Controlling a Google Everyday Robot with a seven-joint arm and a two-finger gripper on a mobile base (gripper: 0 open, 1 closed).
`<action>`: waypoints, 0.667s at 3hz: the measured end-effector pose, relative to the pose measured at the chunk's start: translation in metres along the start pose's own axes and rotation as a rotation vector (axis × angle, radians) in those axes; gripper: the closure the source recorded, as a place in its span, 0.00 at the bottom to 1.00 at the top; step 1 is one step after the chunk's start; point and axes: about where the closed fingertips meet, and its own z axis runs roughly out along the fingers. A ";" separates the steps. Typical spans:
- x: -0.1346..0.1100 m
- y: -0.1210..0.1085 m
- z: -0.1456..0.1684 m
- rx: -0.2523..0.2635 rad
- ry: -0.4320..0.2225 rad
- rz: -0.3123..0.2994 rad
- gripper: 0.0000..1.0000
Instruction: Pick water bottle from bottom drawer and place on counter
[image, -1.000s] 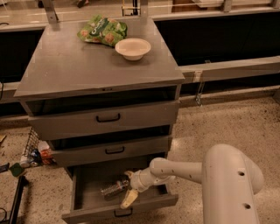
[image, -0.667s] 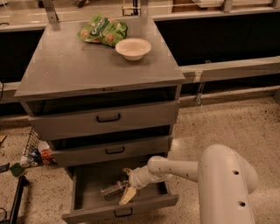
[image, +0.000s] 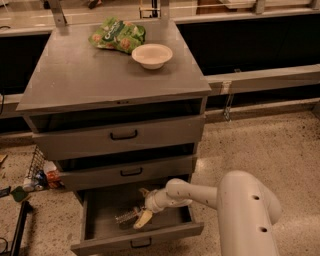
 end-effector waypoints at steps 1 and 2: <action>0.011 -0.010 0.022 0.006 0.011 -0.041 0.00; 0.020 -0.021 0.046 0.002 0.016 -0.071 0.00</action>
Offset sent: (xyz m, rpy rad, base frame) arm 0.0382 0.0252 -0.0586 -0.0225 -0.0828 0.0529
